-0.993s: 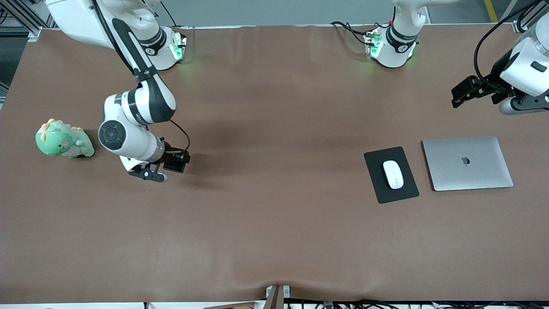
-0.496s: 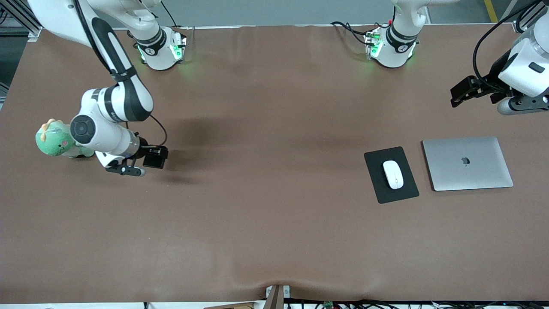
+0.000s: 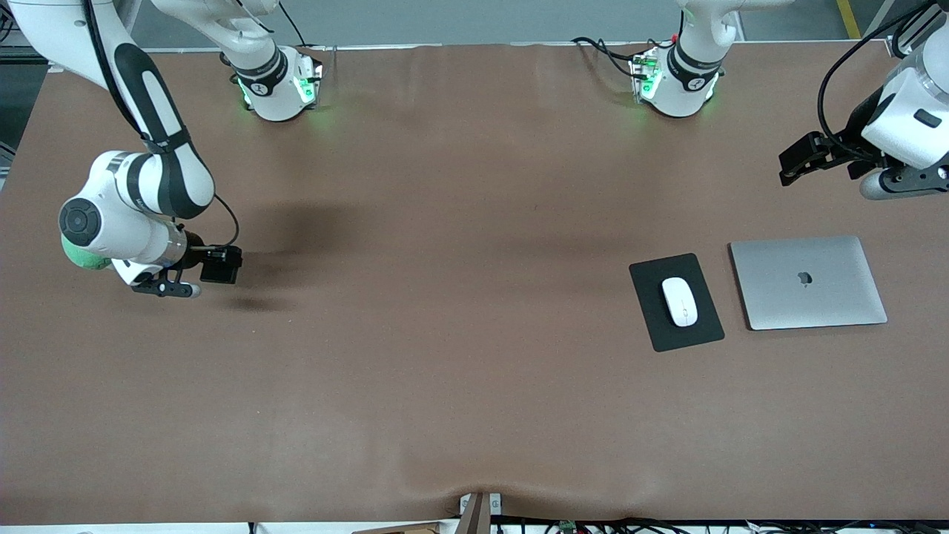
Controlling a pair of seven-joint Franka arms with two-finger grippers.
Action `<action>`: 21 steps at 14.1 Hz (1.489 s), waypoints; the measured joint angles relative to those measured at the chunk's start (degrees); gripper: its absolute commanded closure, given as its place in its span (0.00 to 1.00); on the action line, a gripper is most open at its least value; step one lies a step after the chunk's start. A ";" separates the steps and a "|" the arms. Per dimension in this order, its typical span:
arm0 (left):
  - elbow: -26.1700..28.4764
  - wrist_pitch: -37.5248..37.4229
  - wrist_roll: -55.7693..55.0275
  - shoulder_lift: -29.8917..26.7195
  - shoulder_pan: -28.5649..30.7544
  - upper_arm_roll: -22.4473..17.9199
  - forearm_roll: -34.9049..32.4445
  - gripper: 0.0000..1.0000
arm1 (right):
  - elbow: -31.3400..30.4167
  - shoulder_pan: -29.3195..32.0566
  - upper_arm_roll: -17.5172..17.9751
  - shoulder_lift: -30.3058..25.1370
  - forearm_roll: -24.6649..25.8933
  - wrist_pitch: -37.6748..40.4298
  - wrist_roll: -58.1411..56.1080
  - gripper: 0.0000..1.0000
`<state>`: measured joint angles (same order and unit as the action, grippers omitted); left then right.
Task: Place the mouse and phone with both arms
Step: 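Carry the black phone with the right gripper toward the green plush toy, then lower the phone beside the plush toy and open the right gripper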
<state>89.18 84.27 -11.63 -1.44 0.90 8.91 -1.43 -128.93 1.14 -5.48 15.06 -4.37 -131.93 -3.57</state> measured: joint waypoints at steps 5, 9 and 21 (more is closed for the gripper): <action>0.02 0.00 0.00 0.00 0.00 0.00 0.00 0.00 | -4.76 1.86 -0.22 0.00 0.31 -6.84 -3.43 1.00; 0.03 0.00 0.00 0.00 0.00 0.00 0.00 0.00 | -9.93 3.32 -0.25 0.33 0.49 -14.29 -5.61 1.00; -0.01 0.15 0.00 0.00 0.55 -0.08 0.00 0.00 | -10.11 5.14 -0.24 3.15 0.83 -16.88 -9.55 0.00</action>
<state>89.17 84.42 -11.63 -1.44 1.45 8.83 -1.43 -139.03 6.27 -5.73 18.21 -3.53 -148.81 -13.12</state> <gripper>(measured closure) 0.000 0.004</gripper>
